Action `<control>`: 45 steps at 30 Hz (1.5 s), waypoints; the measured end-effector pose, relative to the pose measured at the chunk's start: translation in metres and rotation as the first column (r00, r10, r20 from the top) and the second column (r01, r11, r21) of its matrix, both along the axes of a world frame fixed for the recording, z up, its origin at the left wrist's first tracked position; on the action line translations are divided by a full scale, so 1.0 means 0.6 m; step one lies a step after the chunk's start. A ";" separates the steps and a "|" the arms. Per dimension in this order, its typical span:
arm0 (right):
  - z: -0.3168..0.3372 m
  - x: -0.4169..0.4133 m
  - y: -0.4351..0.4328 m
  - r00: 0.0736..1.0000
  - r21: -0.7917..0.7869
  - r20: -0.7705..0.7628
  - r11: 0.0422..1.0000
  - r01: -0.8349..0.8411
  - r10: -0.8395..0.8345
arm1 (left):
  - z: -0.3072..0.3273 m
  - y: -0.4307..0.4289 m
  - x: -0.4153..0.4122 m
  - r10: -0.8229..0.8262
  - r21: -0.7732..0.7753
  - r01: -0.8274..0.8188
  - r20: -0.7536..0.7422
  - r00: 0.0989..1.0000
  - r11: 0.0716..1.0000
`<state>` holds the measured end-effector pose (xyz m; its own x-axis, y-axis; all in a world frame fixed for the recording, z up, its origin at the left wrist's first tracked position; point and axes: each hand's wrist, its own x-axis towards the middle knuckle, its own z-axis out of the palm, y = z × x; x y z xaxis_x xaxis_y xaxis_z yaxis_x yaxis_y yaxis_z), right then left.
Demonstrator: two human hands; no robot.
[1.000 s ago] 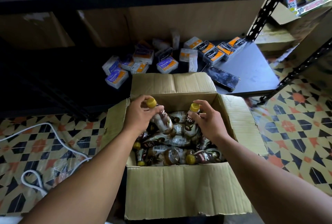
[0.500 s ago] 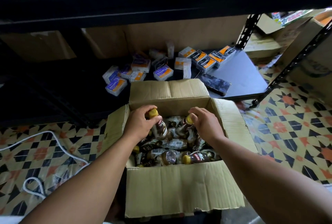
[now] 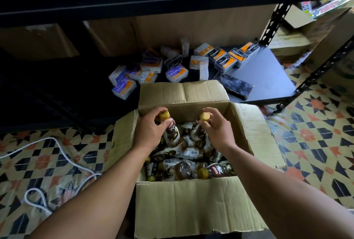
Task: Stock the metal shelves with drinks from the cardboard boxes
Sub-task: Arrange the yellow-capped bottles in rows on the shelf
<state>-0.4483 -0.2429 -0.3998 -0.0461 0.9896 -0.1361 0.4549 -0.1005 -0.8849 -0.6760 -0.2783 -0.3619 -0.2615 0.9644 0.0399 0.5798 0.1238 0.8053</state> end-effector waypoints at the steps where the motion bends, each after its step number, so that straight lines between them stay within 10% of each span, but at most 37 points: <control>1: 0.004 -0.003 -0.001 0.999 0.003 -0.036 1.000 0.000 0.000 | 0.002 0.001 0.001 -0.002 0.011 0.002 -0.005 1.000 1.000; 25: 0.577 0.054 0.019 0.999 0.674 0.012 0.738 -0.035 0.036 | 0.544 0.018 0.035 -0.129 0.571 0.218 -0.192 0.973 0.792; 34: 0.719 0.070 0.097 0.997 0.776 0.078 0.628 -0.057 -0.006 | 0.689 0.086 0.075 -0.026 0.651 0.233 -0.311 0.950 0.723; 45: 0.734 0.095 0.289 1.000 0.708 -0.006 0.706 0.013 -0.012 | 0.699 0.296 0.110 -0.041 0.624 0.247 -0.325 0.945 0.741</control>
<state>-0.3910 -0.0696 0.0409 -0.0328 0.7959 0.6045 0.4575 0.5497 -0.6989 -0.6100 -0.1007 0.0576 -0.0003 0.6986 0.7155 0.7515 -0.4719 0.4610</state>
